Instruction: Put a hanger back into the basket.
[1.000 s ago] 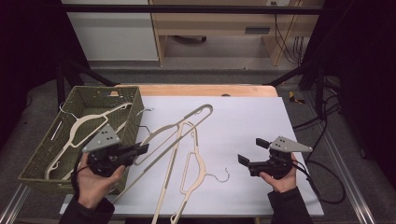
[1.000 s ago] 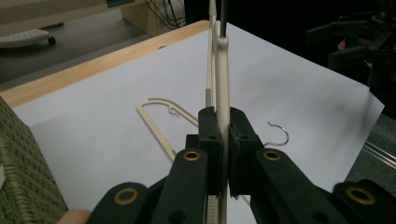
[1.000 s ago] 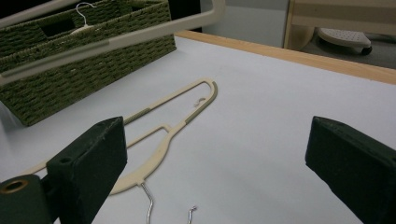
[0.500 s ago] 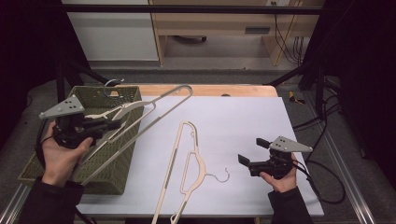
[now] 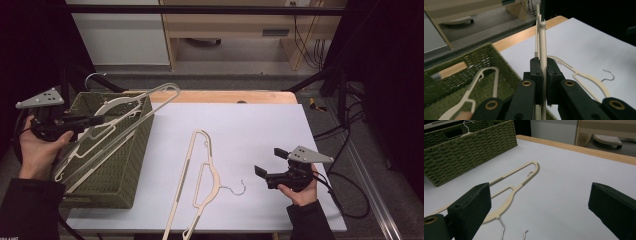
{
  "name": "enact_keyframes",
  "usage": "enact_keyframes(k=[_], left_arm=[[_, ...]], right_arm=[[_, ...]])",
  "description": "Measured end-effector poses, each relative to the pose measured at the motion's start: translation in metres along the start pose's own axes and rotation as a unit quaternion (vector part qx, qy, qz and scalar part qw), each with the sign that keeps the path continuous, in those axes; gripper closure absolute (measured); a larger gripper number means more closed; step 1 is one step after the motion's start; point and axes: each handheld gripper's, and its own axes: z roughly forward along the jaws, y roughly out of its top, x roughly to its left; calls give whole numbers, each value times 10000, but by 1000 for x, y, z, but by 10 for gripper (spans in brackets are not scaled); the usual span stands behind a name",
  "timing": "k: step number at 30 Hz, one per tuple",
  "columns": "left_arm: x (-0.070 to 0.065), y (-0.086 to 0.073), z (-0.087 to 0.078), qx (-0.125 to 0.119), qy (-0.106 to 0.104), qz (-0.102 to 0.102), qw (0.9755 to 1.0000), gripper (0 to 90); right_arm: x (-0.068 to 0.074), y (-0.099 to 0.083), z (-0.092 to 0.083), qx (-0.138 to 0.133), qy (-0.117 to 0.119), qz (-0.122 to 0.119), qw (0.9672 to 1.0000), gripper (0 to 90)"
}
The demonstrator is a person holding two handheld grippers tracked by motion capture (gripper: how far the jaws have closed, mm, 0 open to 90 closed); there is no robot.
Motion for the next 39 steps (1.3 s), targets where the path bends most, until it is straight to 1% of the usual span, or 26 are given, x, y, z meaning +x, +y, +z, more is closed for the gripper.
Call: enact_keyframes(k=[2, 3, 5, 7, 8, 9, 10, 11, 12, 13, 14, 16, 18, 20, 22, 23, 24, 25, 28, 30, 34, 35, 36, 37, 38, 39], left_arm=[[8, -3, 0, 102, 100, -3, 9999, 859], [8, -3, 0, 102, 100, -3, 9999, 859], [21, -10, -1, 168, 156, -7, 9997, 859], [29, -15, -3, 161, 177, -48, 9997, 859], [29, -15, -3, 161, 177, -48, 9997, 859], [35, -19, -5, 158, 191, -54, 9997, 859], [35, -19, -5, 158, 191, -54, 9997, 859], [41, -23, -8, 151, 213, -87, 9996, 859], [41, -23, -8, 151, 213, -87, 9996, 859], [47, -27, -10, 141, 240, -102, 9996, 859], [47, -27, -10, 141, 240, -102, 9996, 859], [55, -31, -14, 125, 277, -116, 9995, 859], [56, -33, -14, 87, 300, -143, 9994, 859], [62, -36, -17, 108, 358, -126, 9992, 859], [64, -37, -18, 109, 363, -152, 9992, 859], [68, -40, -21, 111, 412, -177, 9989, 859], [68, -40, -21, 111, 412, -177, 9989, 859], [71, -42, -22, 64, 452, -233, 9987, 859], [73, -43, -23, 64, 500, -257, 9984, 859], [74, -45, -23, 100, 523, -249, 9983, 859], [76, -50, -20, 132, 514, -300, 9981, 859], [78, -54, -17, 213, 511, -299, 9980, 859], [78, -54, -17, 213, 511, -299, 9980, 859], [78, -59, -15, 277, 537, -341, 9976, 859], [78, -59, -15, 277, 537, -341, 9976, 859], [79, -64, -13, 261, 512, -388, 9976, 859]], right_arm=[[0, 0, 0, -6, 4, 6, 10000, 52], [0, 0, 0, -6, 4, 6, 10000, 52], [0, 0, 0, 9, -5, 8, 10000, 51], [0, 0, 1, 9, -10, -5, 10000, 51], [0, 0, 1, 9, -10, -5, 10000, 51], [0, -1, 1, 21, -14, -6, 10000, 51], [0, -1, 1, 21, -14, -6, 10000, 51], [0, -1, 2, 33, -12, -16, 10000, 50], [0, -1, 2, 34, -21, -20, 10000, 51], [-1, -1, 2, 62, -9, -40, 10000, 50], [-1, -1, 2, 62, -9, -40, 10000, 50], [0, -2, 3, 62, -14, -21, 10000, 49], [0, -2, 3, 58, -12, -30, 10000, 48], [0, -1, 2, 55, -19, -28, 10000, 48], [-1, -1, 2, 63, -3, -57, 10000, 47], [0, -1, 2, 42, -10, -40, 10000, 47], [0, -1, 2, 42, -10, -40, 10000, 47], [-1, -1, 2, 60, 2, -64, 10000, 47], [0, -1, 2, 55, -11, -28, 10000, 46], [0, -1, 2, 63, -12, -40, 10000, 46], [0, -1, 2, 65, -8, -43, 10000, 46], [0, -1, 2, 63, -5, -40, 10000, 46], [0, -1, 2, 63, -5, -40, 10000, 46], [0, -1, 2, 65, -5, -28, 10000, 46], [0, -1, 2, 63, -5, -30, 10000, 46], [0, -1, 2, 66, -5, -33, 10000, 47]])
